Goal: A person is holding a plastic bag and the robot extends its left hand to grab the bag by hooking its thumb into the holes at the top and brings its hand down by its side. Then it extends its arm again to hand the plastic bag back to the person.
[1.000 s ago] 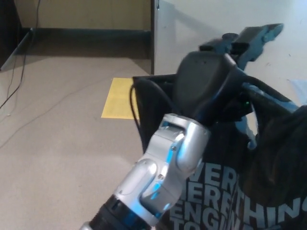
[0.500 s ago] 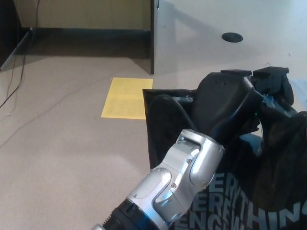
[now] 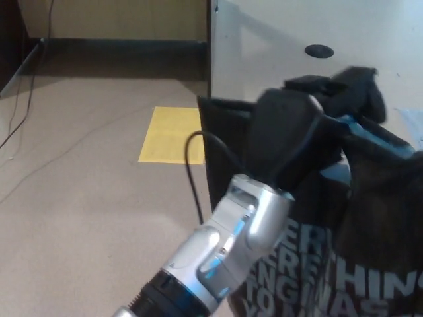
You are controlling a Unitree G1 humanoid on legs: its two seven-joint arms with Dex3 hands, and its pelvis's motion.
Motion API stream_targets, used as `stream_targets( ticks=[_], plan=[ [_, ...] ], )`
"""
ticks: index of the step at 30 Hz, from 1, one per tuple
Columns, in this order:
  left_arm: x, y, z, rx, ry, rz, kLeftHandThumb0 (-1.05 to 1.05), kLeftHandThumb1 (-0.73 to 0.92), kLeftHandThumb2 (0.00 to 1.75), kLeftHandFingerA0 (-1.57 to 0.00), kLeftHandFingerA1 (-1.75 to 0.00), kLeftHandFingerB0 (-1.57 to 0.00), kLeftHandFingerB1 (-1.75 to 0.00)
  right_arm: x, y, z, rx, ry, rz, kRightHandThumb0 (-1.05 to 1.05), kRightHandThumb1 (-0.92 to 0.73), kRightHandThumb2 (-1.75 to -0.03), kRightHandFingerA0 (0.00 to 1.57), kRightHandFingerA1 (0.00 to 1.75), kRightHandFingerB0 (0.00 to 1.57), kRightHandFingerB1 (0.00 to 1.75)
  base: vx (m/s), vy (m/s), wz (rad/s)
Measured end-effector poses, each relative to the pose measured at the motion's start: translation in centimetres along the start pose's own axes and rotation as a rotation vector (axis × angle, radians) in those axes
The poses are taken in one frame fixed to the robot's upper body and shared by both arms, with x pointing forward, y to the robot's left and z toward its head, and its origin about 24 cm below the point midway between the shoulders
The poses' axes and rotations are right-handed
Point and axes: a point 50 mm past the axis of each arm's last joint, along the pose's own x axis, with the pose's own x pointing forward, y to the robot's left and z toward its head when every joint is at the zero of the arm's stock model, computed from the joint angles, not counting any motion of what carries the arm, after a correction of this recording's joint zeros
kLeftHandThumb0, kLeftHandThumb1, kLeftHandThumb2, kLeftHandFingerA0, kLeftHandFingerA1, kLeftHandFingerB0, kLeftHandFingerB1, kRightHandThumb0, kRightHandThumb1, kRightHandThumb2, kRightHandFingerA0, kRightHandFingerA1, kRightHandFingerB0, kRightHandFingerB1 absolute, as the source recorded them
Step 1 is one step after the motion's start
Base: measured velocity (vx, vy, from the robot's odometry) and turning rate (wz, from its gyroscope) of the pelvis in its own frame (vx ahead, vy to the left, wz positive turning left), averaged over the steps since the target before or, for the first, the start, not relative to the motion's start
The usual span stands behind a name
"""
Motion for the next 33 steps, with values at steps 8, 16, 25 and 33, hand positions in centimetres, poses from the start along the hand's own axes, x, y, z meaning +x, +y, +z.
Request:
stream_targets(
  ticks=[8, 16, 25, 33],
  plan=[
    [1.3, 5.2, -1.1, 0.071, -0.040, 0.180, -0.05, 0.61, 0.97, -0.87, -1.73, -0.73, -1.38, 0.0, -0.1, 0.0, -0.004, 0.000, 0.001, -0.41, -0.74, -0.63, 0.64, 0.47, 0.55, 0.40, 0.00, 0.000, 0.00],
    [-0.1, 9.6, -3.3, 0.156, -0.022, 0.274, -0.09, 0.71, 0.79, -0.88, -1.68, -0.73, -1.36, 0.0, 0.0, 0.0, -0.013, 0.002, 0.006, -0.41, -0.75, -0.63, 0.68, 0.50, 0.56, 0.40, 0.00, 0.000, 0.00],
    [-2.3, 14.4, -4.9, 0.240, -0.025, 0.345, -0.02, 0.59, 0.97, -0.89, -1.72, -0.77, -1.38, 0.1, -0.2, 0.1, -0.014, 0.003, 0.003, -0.41, -0.74, -0.62, 0.69, 0.53, 0.61, 0.42, 0.00, 0.000, 0.00],
    [-8.0, 18.0, -5.8, 0.300, 0.061, 0.352, -0.15, 0.74, 0.76, -0.99, -1.62, -0.81, -1.28, 0.2, -0.3, 0.2, -0.016, 0.005, 0.002, -0.42, -0.74, -0.62, 0.68, 0.50, 0.59, 0.42, 0.00, 0.000, 0.00]
  ],
)
